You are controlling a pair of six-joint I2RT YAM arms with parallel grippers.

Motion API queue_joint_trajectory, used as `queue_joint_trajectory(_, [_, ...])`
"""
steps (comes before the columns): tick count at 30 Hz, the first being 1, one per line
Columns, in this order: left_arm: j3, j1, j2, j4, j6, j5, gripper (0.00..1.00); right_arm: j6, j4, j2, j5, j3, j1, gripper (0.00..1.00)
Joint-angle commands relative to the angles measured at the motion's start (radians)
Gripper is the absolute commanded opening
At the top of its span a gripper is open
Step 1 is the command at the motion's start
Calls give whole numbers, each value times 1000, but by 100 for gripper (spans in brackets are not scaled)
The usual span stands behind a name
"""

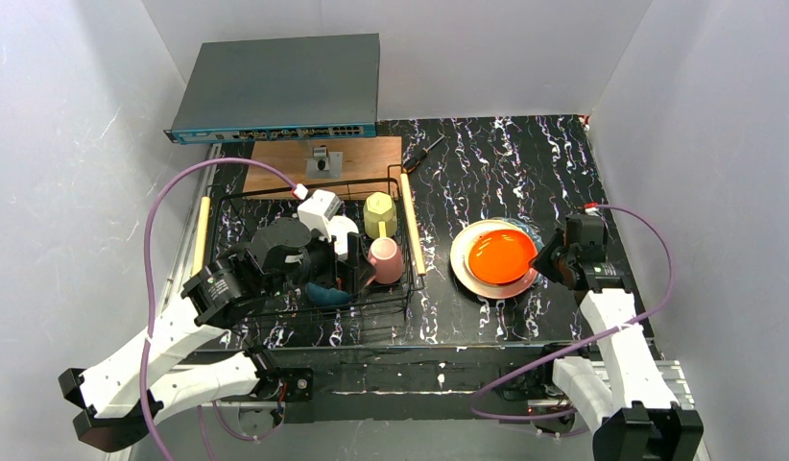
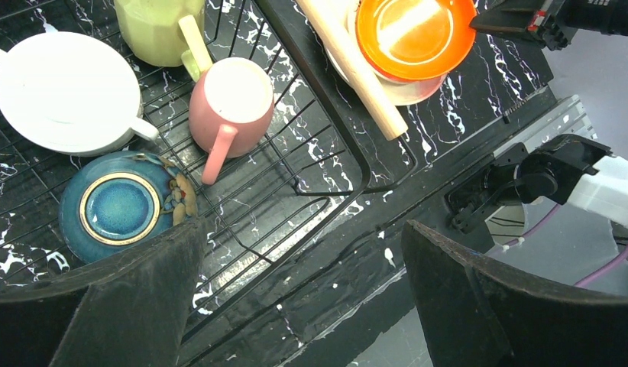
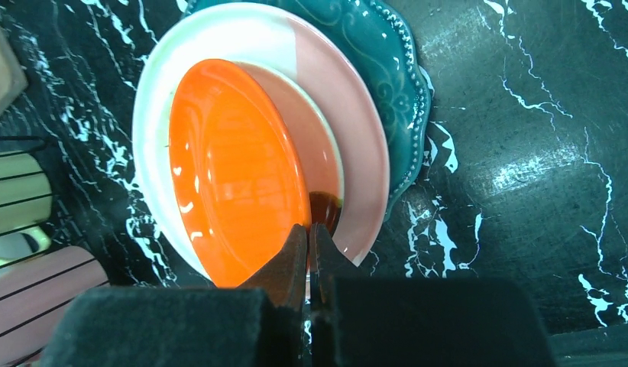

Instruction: Load the mixed dishes into the dish rack

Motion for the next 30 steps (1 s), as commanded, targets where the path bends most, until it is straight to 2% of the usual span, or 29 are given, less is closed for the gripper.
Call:
queue_joint_trajectory(1, [-4,-4,-26,-12,-5,-5,98,41,16,-60,-25,50,-17,1])
queue_joint_trajectory(8, [-1,-4,-24,-8,-6,2,98,58,32,-88,12,3,-53,1])
queue_joint_trajectory(16, [-3,-4,-13,21,-31,32,98,93,78,-114,-140,-18,-133,1])
queue_joint_trajectory(22, [-35,-4,18,125,-97,120,98,121,67,-114,-251,12,-183,1])
queue_joint_trajectory(30, [-52,16,85,297,-221,216,98,187,70,-115,-418,68,-190,1])
